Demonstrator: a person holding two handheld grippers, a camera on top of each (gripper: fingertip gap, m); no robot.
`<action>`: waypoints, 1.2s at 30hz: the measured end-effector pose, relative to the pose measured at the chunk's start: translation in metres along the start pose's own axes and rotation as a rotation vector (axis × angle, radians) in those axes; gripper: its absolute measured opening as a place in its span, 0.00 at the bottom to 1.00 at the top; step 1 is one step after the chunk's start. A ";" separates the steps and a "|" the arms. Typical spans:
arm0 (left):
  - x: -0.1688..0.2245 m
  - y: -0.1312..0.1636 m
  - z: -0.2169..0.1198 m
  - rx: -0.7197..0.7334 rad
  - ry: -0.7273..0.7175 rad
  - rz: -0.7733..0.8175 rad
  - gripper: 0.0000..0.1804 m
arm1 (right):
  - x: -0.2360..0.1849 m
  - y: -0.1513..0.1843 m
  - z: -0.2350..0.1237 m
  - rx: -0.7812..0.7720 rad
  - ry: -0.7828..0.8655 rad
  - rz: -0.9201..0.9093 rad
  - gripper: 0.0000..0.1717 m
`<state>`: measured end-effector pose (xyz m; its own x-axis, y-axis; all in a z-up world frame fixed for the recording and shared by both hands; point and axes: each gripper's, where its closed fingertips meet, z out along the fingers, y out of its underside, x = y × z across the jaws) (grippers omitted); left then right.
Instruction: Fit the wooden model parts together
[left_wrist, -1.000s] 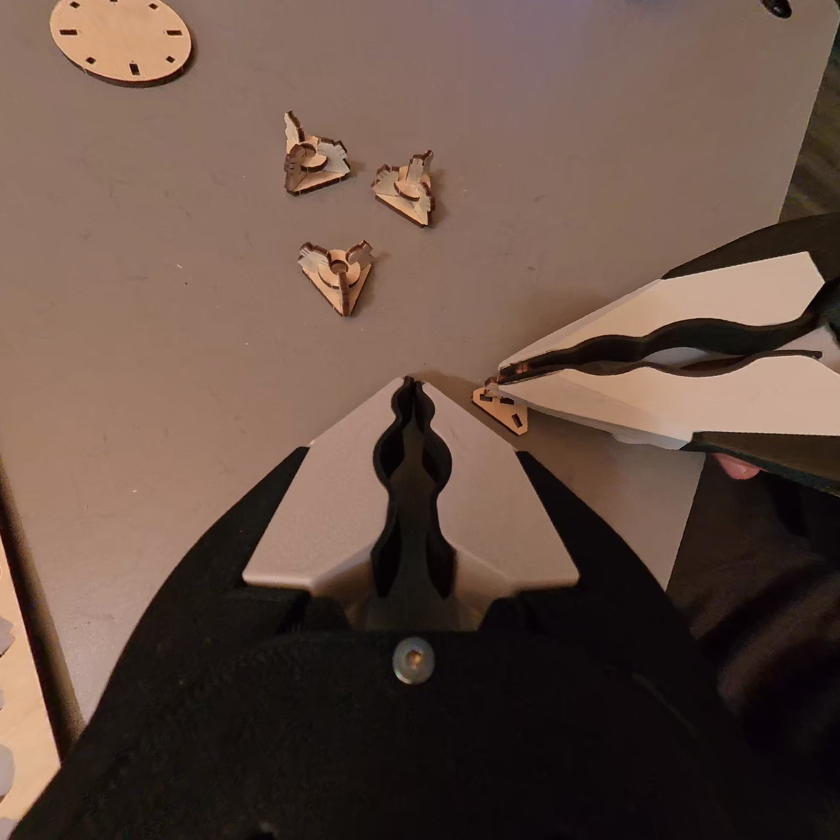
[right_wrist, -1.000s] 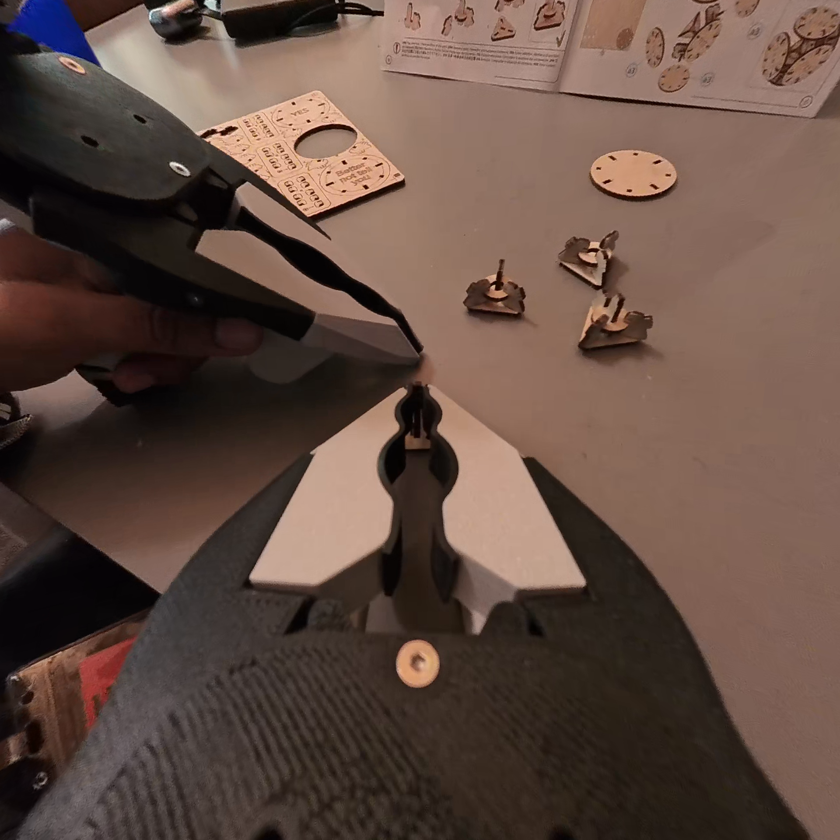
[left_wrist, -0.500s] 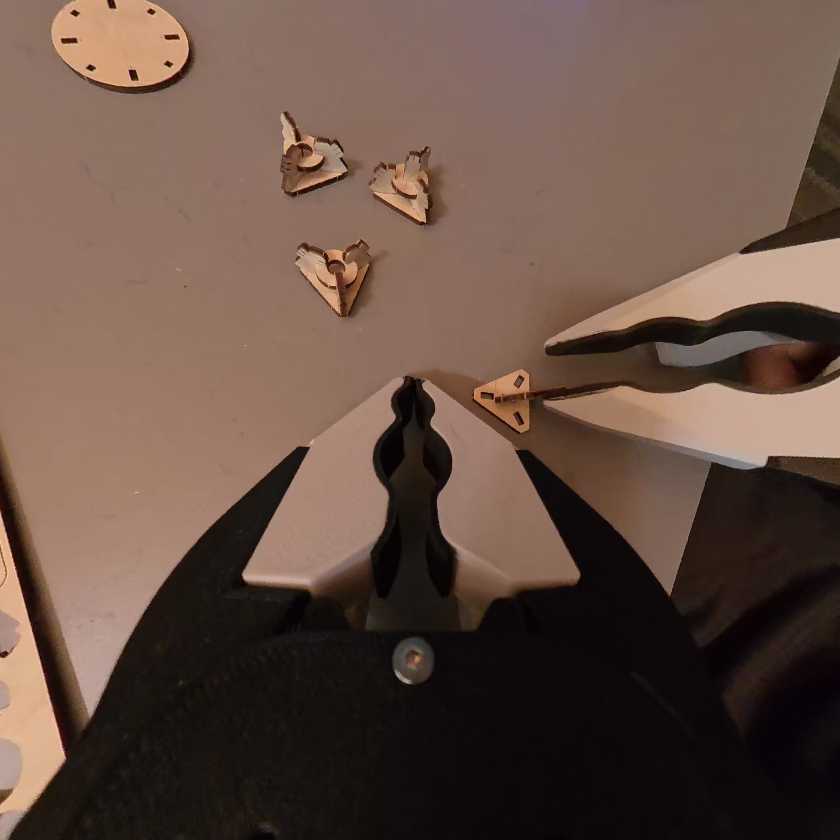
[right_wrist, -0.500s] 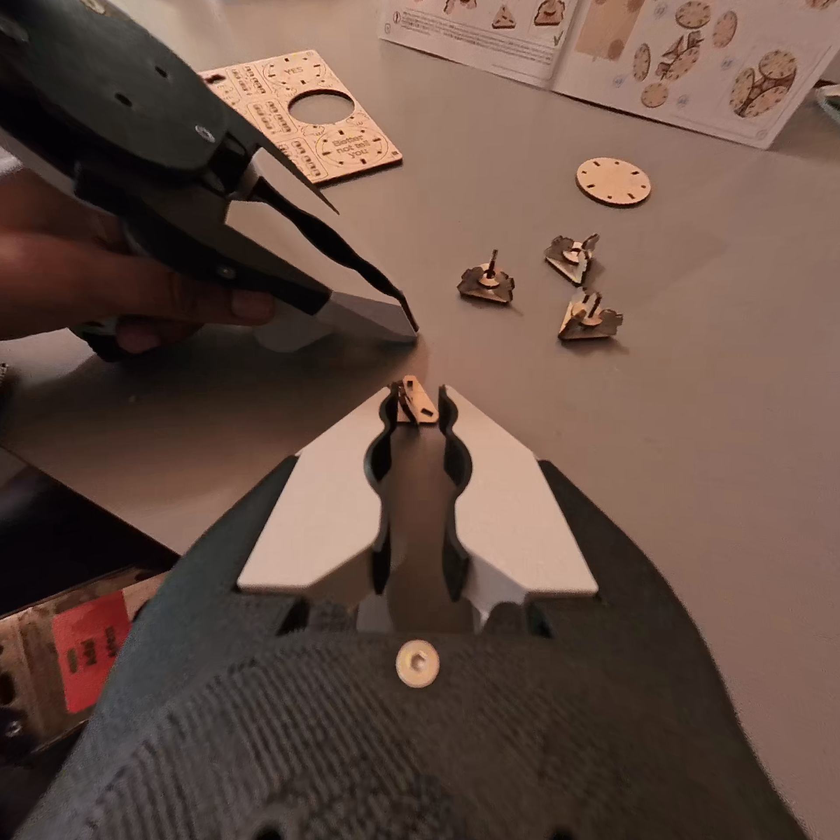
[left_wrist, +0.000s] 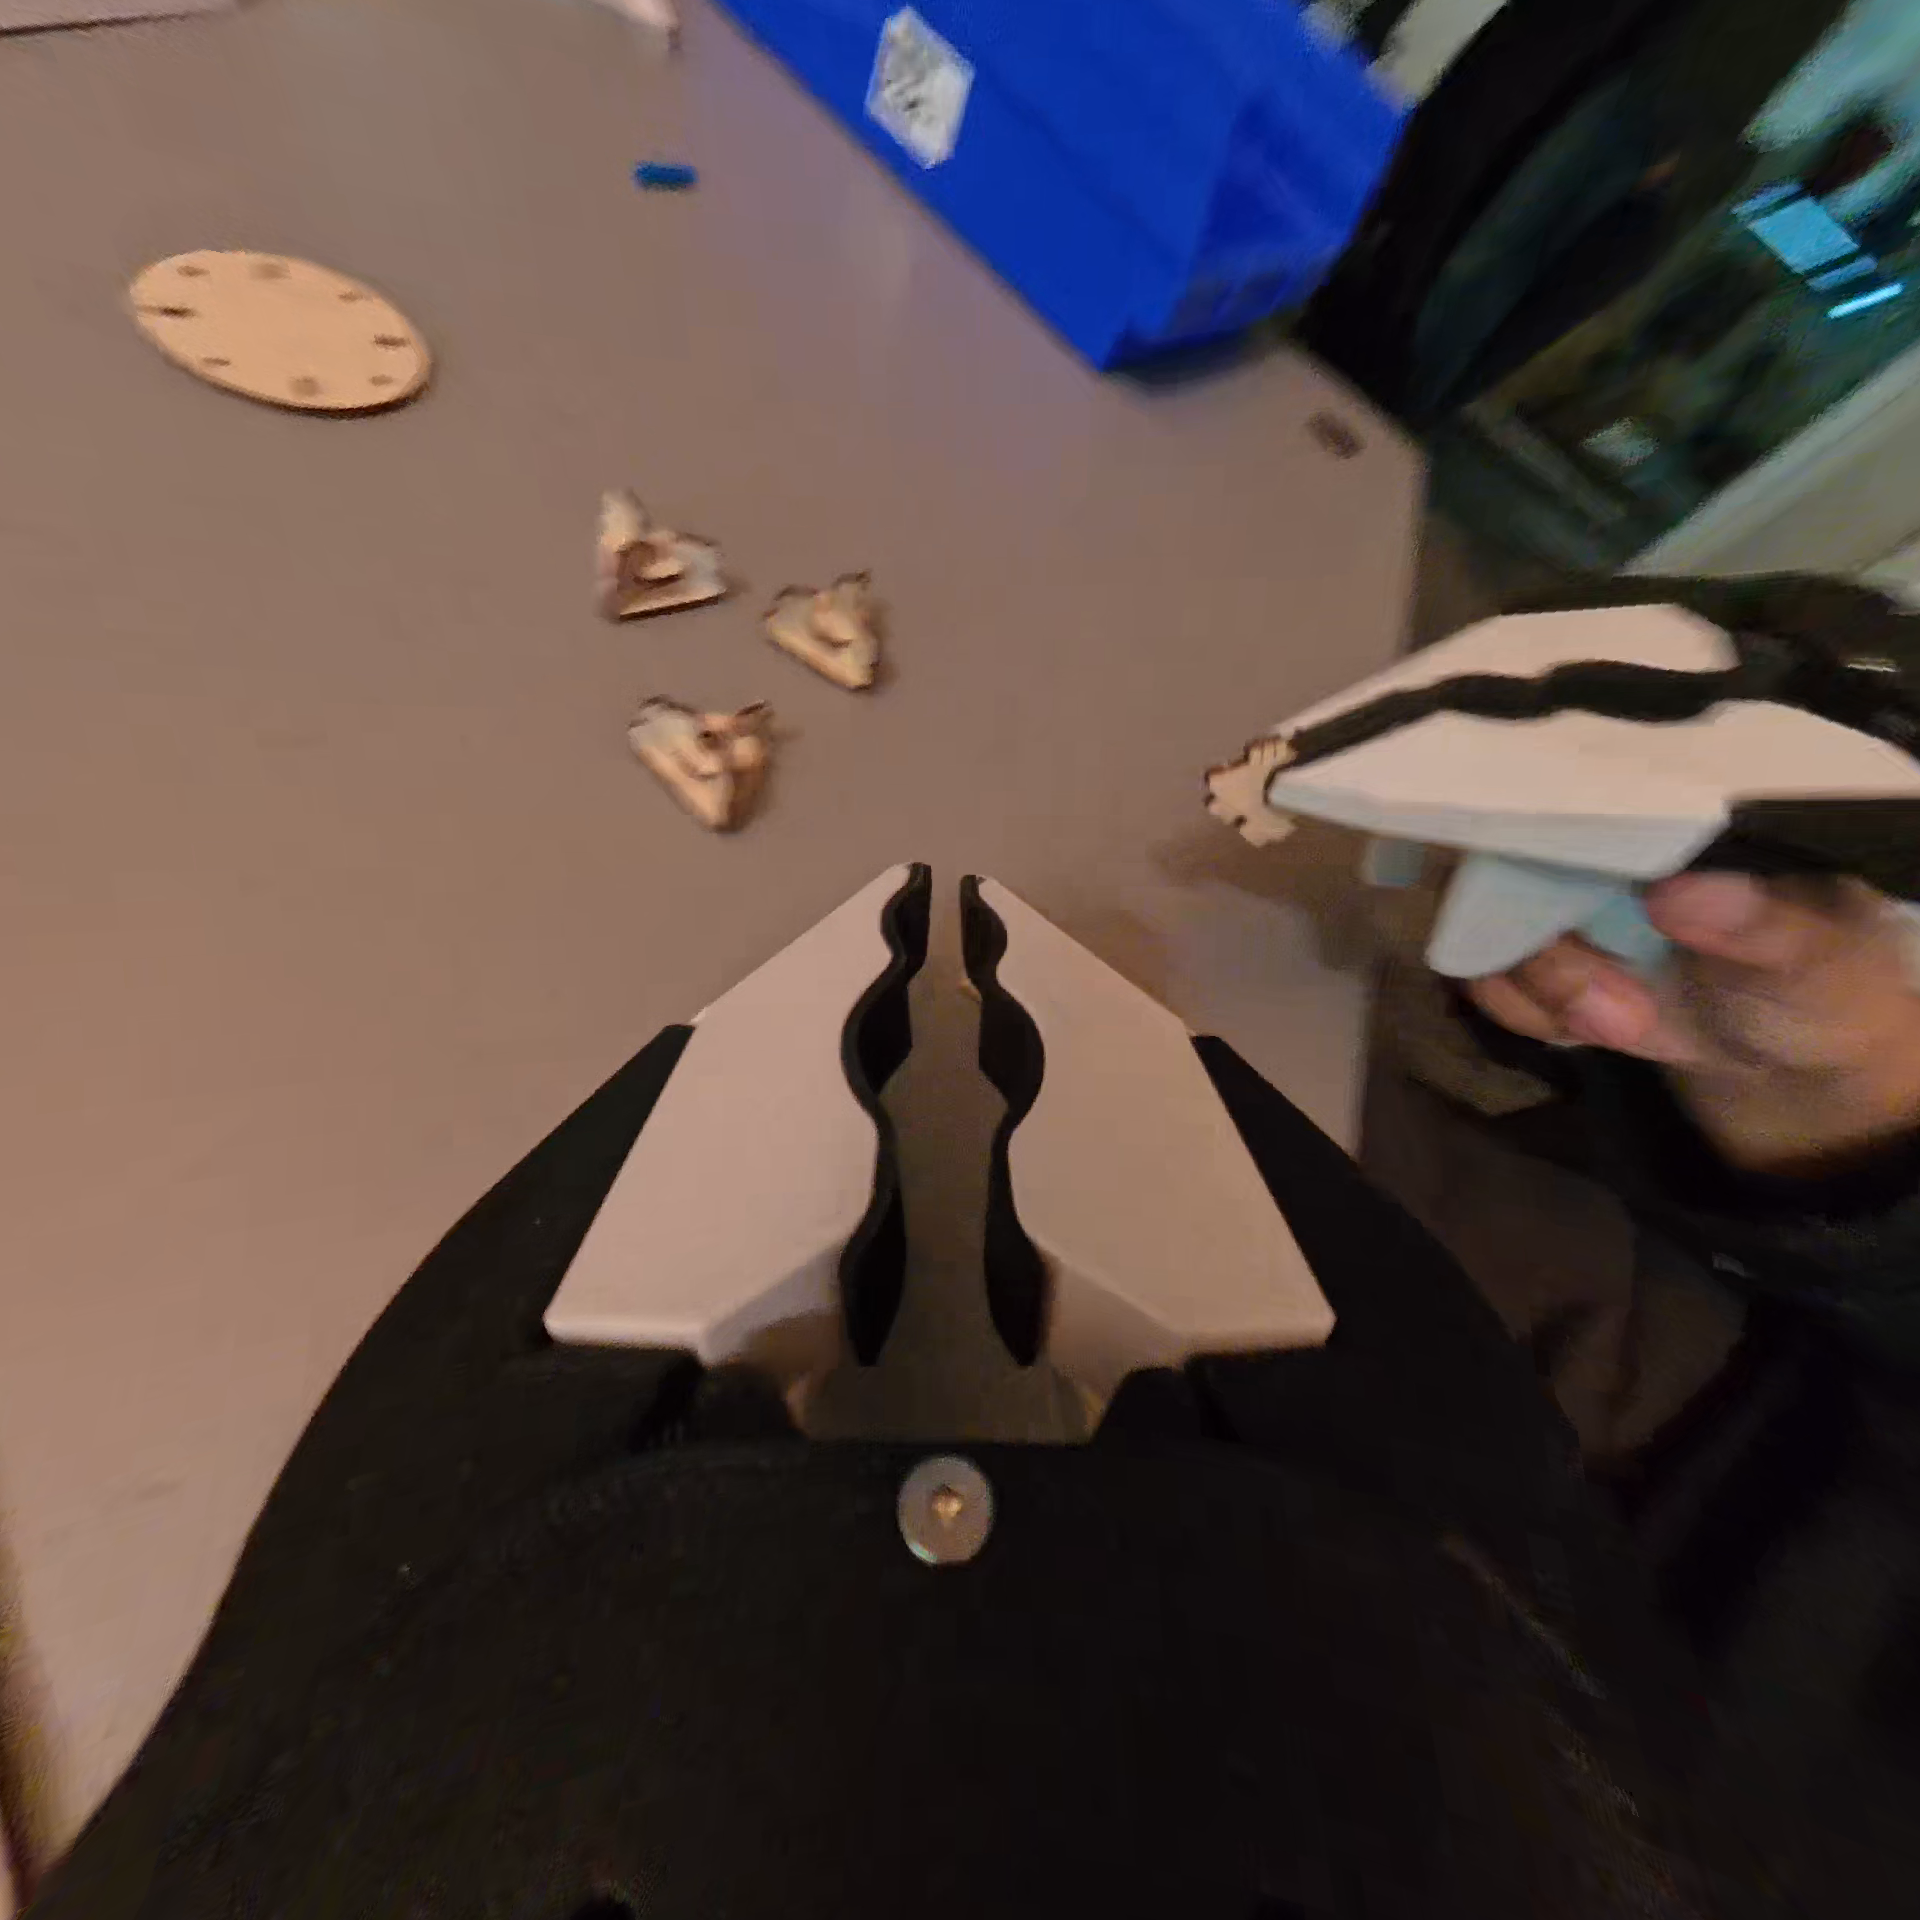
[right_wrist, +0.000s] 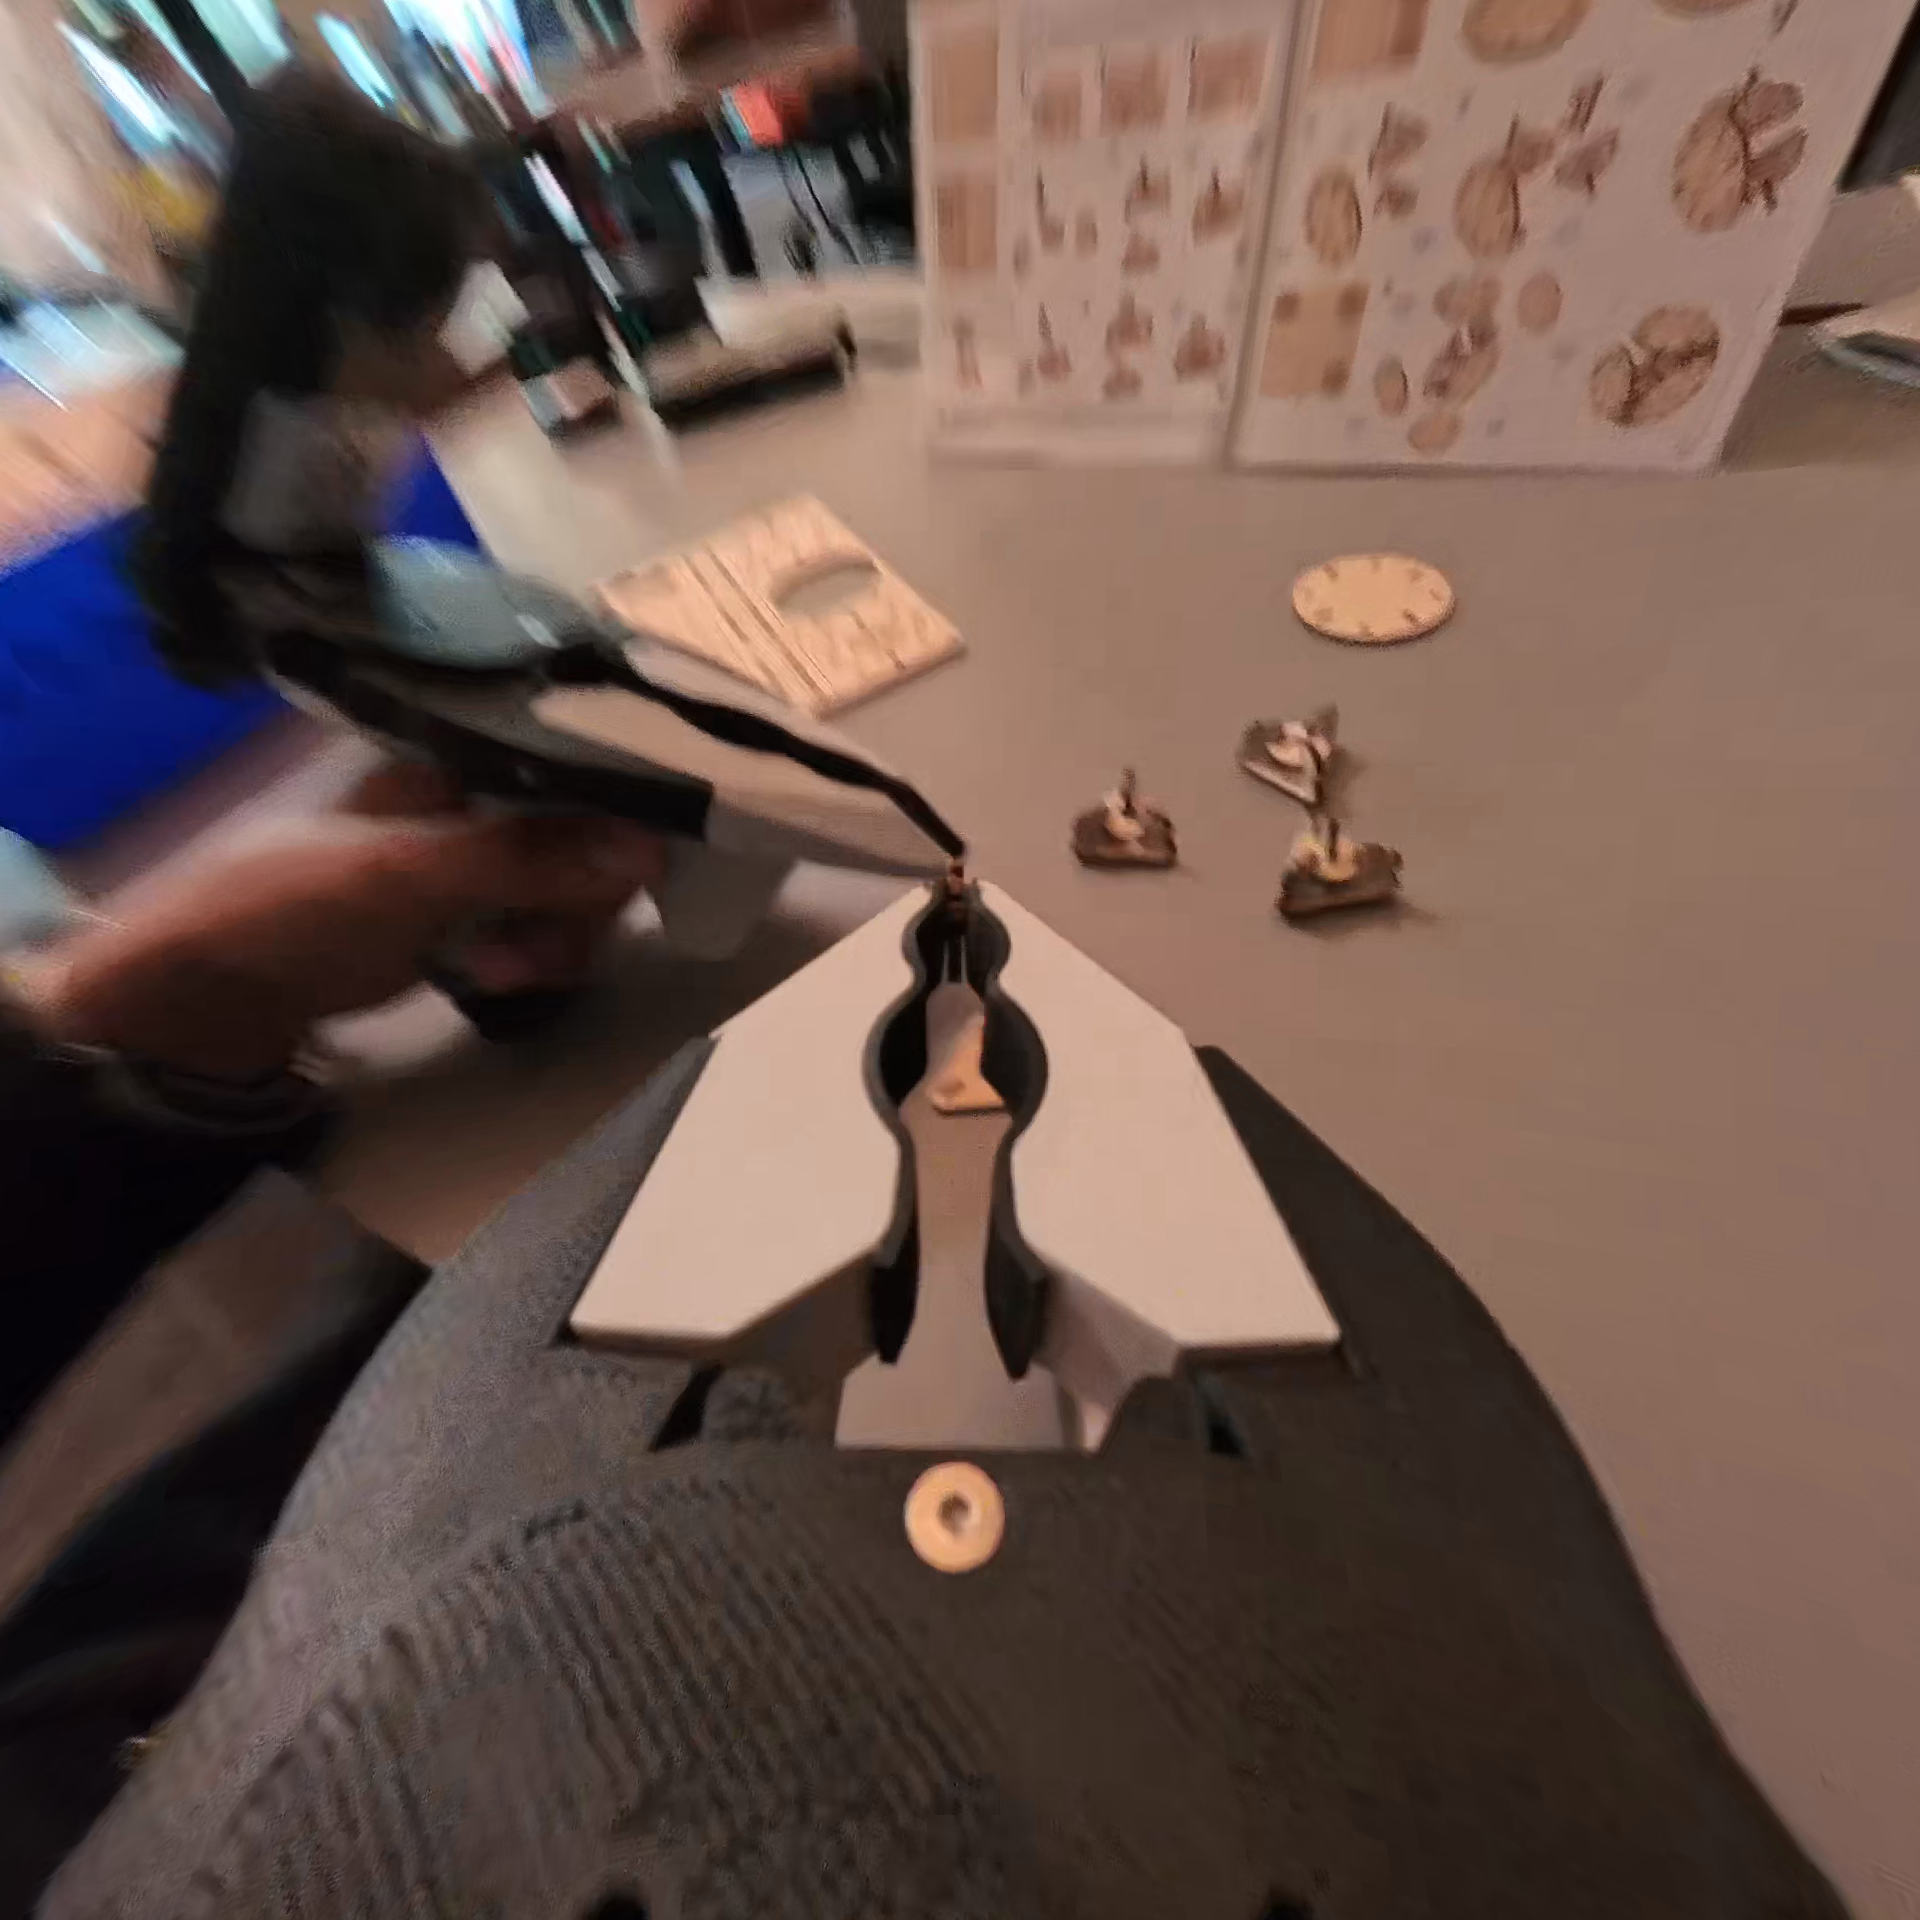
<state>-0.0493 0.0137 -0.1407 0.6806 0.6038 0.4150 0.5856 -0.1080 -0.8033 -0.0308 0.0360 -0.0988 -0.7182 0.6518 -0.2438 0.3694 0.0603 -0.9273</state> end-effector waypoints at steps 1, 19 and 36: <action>0.015 -0.004 -0.003 0.027 0.116 -0.031 0.05 | -0.006 -0.012 -0.007 0.063 -0.073 0.083 0.00; 0.095 -0.031 -0.042 0.144 0.764 -0.214 0.01 | -0.031 -0.050 -0.049 0.312 -0.498 0.105 0.18; 0.118 0.006 -0.066 -0.079 1.028 -0.156 0.01 | -0.085 -0.007 -0.049 0.109 -0.479 -1.319 0.14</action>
<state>0.0635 0.0321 -0.0689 0.6197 -0.3442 0.7053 0.7012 -0.1608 -0.6946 0.0569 0.0175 -0.0576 -0.6325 -0.1556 0.7588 -0.7546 0.3445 -0.5584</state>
